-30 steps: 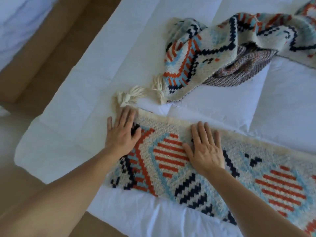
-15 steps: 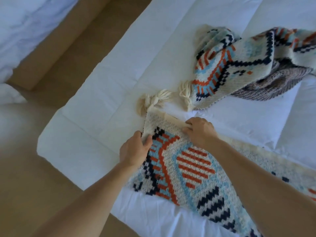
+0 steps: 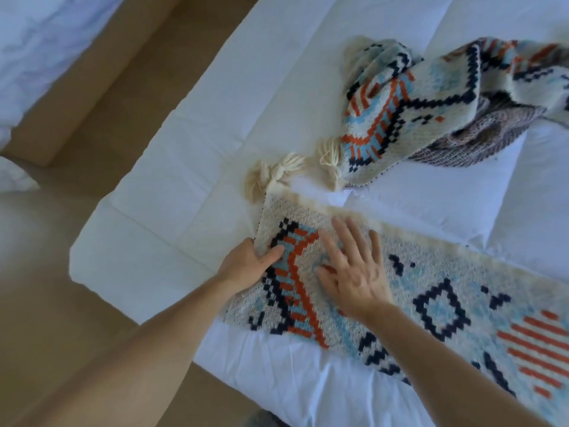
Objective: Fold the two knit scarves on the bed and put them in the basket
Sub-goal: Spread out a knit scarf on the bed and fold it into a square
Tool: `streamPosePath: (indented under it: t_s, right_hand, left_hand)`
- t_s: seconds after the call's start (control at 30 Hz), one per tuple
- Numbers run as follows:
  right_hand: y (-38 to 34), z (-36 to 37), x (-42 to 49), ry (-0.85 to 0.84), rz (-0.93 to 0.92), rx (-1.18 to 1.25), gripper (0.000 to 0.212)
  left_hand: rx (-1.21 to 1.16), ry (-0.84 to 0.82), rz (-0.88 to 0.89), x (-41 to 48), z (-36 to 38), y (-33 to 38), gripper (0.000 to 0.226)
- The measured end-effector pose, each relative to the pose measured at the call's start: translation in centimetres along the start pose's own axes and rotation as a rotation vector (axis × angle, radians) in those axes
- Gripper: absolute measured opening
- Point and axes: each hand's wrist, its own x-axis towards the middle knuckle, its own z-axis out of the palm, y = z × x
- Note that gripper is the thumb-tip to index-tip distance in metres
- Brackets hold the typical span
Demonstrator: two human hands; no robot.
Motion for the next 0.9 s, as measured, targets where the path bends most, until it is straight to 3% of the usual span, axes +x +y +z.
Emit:
streamPosePath:
  t_s: [0.13, 0.3, 0.43, 0.57, 0.63, 0.73, 0.9]
  right_hand:
    - [-1.6, 2.9, -6.1, -0.196, 0.077, 0.007, 0.064]
    - [-1.8, 3.5, -5.8, -0.260, 0.099, 0.058, 0.070]
    - [-4.2, 2.5, -7.6, -0.165, 0.001, 0.096, 0.078]
    - [-7.9, 3.9, -7.9, -0.171, -0.181, 0.122, 0.084]
    - [-9.8, 4.0, -7.1, -0.191, -0.163, 0.104, 0.079]
    - [-11.7, 4.7, -6.0, -0.177, -0.101, 0.079, 0.077]
    - [-13.8, 6.5, -4.3, -0.194, 0.034, 0.064, 0.094]
  left_hand:
    - [0.014, 0.014, 0.001, -0.8, 0.6, -0.2, 0.070]
    - [0.158, 0.192, 0.051, -0.3, 0.8, -0.8, 0.057]
    - [0.080, 0.115, 0.027, -0.5, 0.2, -0.2, 0.061]
    - [-0.082, 0.075, 0.044, 1.6, -2.1, 1.6, 0.054]
    - [-0.162, 0.061, 0.031, 2.8, -2.6, 2.8, 0.054]
    - [-0.268, 0.016, 0.037, 4.3, -3.0, 4.8, 0.034]
    - [-0.378, -0.035, -0.002, 6.7, -3.7, 6.8, 0.021]
